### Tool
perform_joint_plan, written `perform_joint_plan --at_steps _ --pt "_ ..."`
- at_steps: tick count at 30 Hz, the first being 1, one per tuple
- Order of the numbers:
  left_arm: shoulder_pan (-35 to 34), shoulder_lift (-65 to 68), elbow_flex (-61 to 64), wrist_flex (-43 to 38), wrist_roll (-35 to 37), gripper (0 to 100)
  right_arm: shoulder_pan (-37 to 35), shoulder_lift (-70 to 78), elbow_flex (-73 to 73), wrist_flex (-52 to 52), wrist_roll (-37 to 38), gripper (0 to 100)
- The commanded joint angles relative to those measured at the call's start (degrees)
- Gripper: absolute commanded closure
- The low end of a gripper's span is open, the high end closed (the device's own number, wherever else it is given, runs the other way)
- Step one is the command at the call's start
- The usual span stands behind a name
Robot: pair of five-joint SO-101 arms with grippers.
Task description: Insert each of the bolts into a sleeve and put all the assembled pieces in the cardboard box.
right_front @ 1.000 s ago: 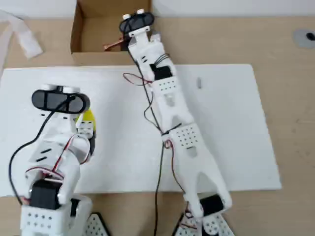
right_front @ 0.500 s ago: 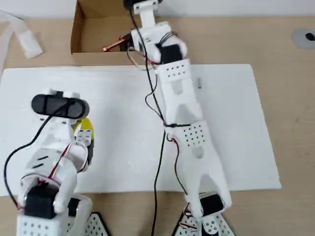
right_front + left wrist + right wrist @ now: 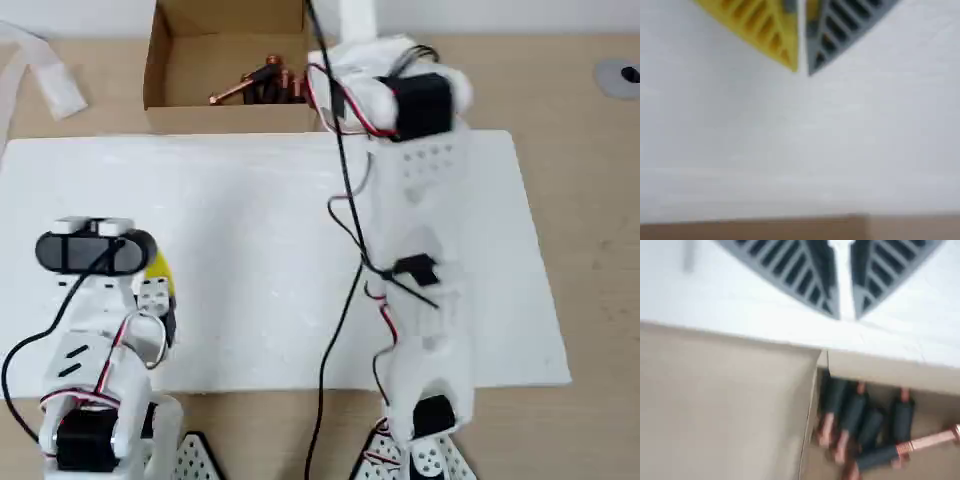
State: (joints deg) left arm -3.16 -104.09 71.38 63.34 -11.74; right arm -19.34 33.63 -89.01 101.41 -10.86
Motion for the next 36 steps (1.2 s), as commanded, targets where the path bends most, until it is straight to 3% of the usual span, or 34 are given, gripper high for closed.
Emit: perform_joint_plan --at_steps 1,13,20,34,36 --pt "-4.92 -0.31 0.97 -1.32 -0.35 99 0.48 -15.25 10.77 1.32 -0.53 98.9" --pt "-6.59 -0.31 4.04 -0.79 -0.35 99 0.57 -62.81 69.76 1.05 -0.35 98.8" --pt "-6.59 -0.31 7.21 -0.70 -0.35 99 0.57 -80.31 94.11 -0.88 -0.26 98.8" --pt "-6.51 -0.31 12.57 -0.79 0.00 99 0.75 -115.03 137.10 -17.58 -0.62 98.8" --pt "-6.51 -0.31 12.57 -0.79 0.00 99 3.65 -119.69 140.97 -18.73 -1.23 98.8"
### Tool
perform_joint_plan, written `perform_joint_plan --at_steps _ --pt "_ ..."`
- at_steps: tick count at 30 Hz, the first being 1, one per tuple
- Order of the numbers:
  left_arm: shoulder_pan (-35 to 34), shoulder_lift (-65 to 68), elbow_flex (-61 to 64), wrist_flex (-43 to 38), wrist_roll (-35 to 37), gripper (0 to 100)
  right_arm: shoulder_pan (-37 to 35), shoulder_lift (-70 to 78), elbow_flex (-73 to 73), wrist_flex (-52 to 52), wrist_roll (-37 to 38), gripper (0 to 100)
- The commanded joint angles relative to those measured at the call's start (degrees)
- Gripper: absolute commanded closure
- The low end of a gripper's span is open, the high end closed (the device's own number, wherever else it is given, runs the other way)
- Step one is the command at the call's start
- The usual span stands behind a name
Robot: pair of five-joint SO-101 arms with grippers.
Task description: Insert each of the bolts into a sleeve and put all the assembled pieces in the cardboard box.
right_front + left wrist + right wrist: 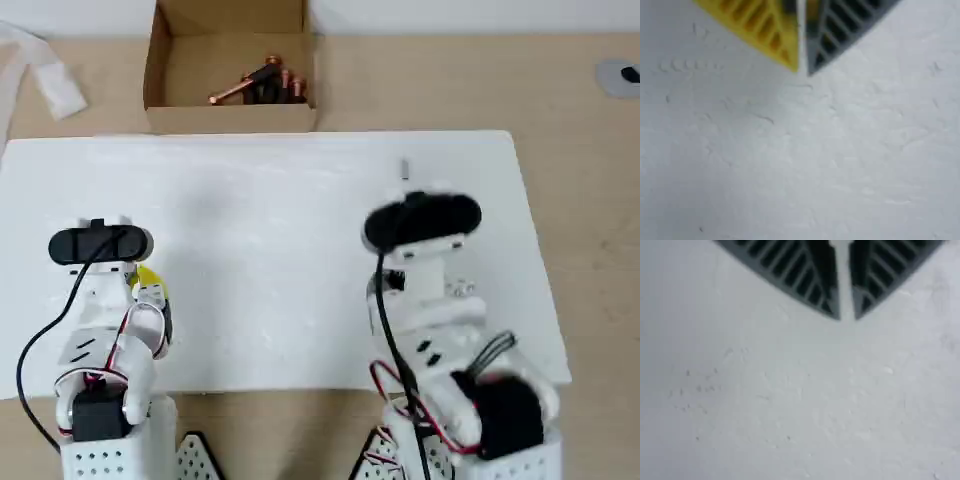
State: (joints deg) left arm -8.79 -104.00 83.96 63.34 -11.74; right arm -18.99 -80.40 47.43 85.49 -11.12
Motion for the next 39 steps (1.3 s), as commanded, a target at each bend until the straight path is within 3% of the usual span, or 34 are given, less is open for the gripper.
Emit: perform_joint_plan --at_steps 1,5,9,17,24,35,39 --pt "-0.88 -0.40 0.00 -0.79 0.00 99 5.67 -7.87 5.76 -3.43 -1.85 98.8" --pt "-0.97 -0.40 0.00 -0.79 0.00 99 14.81 -14.55 6.90 -3.78 -2.11 98.8" --pt "-0.97 -0.40 0.00 -0.79 0.00 99 17.80 -16.92 8.13 -3.69 -2.11 98.8" --pt "-0.97 -0.40 0.44 1.93 0.09 99 17.89 -16.84 9.80 -5.45 -2.02 98.8" --pt "-0.97 -0.40 6.51 2.20 0.09 99 17.98 -17.36 23.60 -16.97 -2.11 98.8" --pt "-4.22 -0.40 9.23 2.02 0.09 99 17.54 -17.45 32.57 -17.23 -1.93 98.8" --pt "-4.13 -0.40 9.23 2.02 0.09 99 12.79 -17.45 31.08 -17.67 9.32 98.8"
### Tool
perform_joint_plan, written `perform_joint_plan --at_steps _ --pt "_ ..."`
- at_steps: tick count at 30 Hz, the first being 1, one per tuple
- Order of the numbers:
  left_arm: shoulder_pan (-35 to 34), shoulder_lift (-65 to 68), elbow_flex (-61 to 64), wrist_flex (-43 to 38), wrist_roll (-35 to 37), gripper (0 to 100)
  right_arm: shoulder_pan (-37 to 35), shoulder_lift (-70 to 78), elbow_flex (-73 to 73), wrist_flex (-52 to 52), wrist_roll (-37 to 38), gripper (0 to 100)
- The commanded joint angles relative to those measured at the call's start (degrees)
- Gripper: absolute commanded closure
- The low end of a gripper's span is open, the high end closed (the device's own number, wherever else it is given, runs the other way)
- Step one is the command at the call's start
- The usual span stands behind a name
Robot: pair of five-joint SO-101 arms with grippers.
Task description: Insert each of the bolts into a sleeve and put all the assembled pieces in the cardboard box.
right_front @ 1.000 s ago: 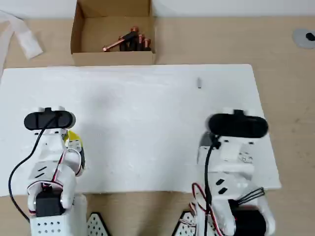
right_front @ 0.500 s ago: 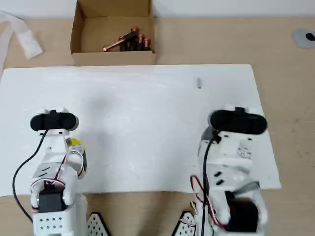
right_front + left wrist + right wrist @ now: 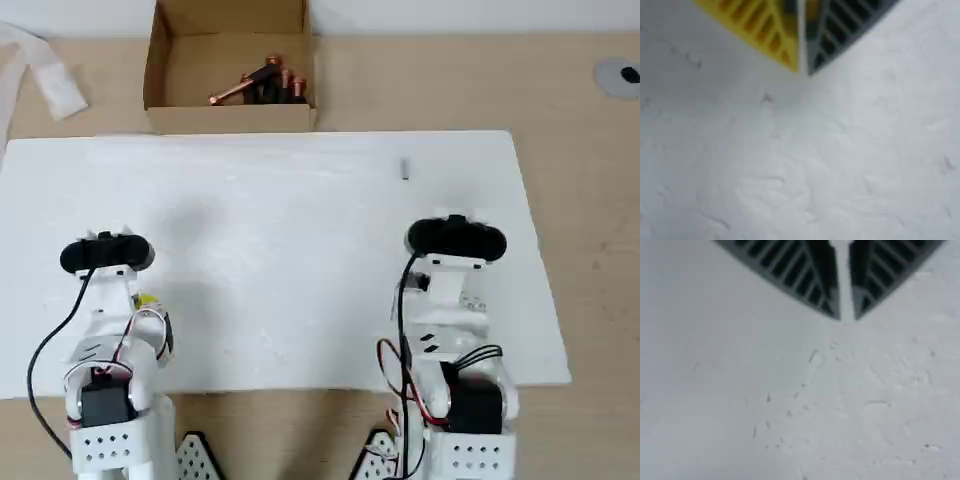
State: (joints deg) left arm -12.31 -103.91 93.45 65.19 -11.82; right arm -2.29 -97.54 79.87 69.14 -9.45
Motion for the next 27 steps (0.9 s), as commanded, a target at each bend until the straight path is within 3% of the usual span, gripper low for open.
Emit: perform_joint_plan --at_steps 1,9,14,17,21,23,27 --pt "-0.53 -0.48 -0.26 0.18 0.18 99 -6.37 -0.31 -2.33 -0.88 10.64 98.8" --pt "-0.44 -0.48 -0.26 0.18 0.18 99 -25.19 -0.31 -2.59 -0.53 26.55 98.8" --pt "-0.70 -0.48 -0.26 0.18 0.18 99 -29.14 -0.31 -1.63 -0.97 27.78 98.8" --pt "-0.70 -0.48 -0.26 0.18 0.18 99 -25.10 -0.22 -1.71 -0.97 22.24 98.9" --pt "-0.70 -0.48 -0.26 0.18 0.18 99 -10.95 0.31 -3.30 -0.26 7.30 98.9" --pt "-0.70 -0.48 -0.26 0.18 0.18 99 -7.25 0.31 -4.79 1.49 6.77 98.9" --pt "-0.62 -0.48 -0.26 0.18 0.18 99 -6.46 0.48 -6.20 5.80 6.68 98.9"
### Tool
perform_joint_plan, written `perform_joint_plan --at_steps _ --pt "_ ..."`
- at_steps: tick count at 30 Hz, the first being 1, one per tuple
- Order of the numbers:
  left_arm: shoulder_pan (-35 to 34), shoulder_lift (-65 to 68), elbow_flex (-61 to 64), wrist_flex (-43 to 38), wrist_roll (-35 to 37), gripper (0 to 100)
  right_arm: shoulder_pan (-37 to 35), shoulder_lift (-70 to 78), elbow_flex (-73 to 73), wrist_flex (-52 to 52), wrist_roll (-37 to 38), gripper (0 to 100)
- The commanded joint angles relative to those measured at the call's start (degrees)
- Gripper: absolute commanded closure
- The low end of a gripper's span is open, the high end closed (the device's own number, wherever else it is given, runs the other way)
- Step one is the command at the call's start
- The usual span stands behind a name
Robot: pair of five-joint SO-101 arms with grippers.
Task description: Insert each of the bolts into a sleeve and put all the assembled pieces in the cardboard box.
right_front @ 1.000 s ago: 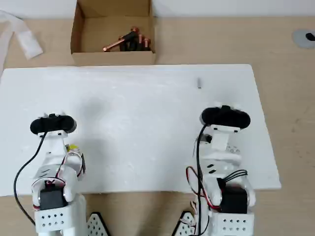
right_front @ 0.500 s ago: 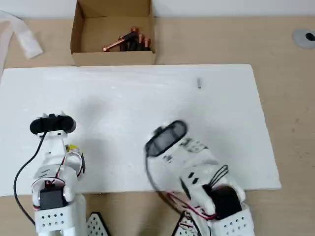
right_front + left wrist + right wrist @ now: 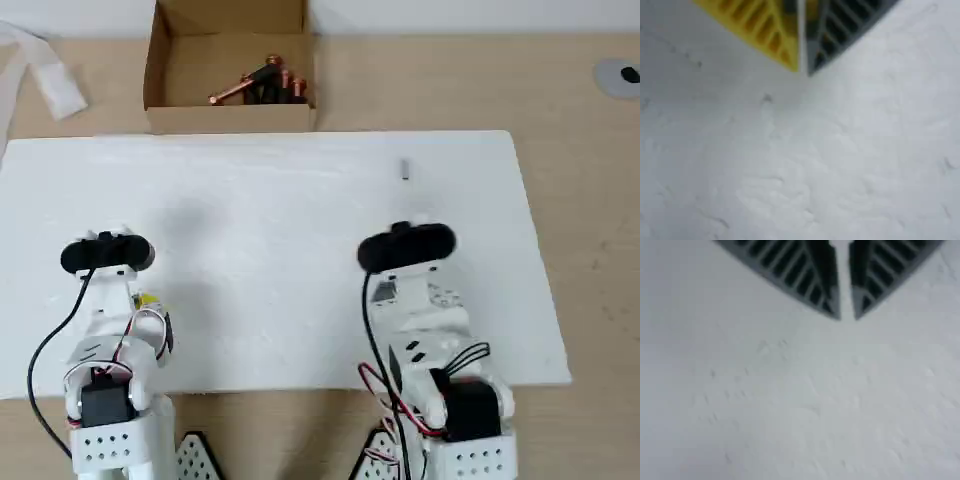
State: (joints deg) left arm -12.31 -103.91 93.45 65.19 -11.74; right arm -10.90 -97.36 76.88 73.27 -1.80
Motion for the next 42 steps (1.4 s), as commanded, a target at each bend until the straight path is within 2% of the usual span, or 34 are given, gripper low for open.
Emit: perform_joint_plan --at_steps 1,8,19,29,42 --pt "-0.62 -0.48 -0.26 0.18 0.09 99 2.95 0.75 -3.03 1.93 -0.97 98.9" --pt "-0.79 -0.48 -0.26 0.26 0.09 99 12.44 1.54 -2.95 2.73 -4.48 98.9" --pt "-0.79 -0.48 -0.26 0.44 0.09 99 9.19 -13.05 10.15 3.16 -4.48 98.8" --pt "-0.70 -0.48 -0.26 0.26 -0.26 99 9.19 -11.91 15.34 3.08 -4.13 98.8" --pt "-0.70 -0.48 -0.26 0.18 -0.26 99 9.27 -11.91 15.34 3.08 -4.22 98.8"
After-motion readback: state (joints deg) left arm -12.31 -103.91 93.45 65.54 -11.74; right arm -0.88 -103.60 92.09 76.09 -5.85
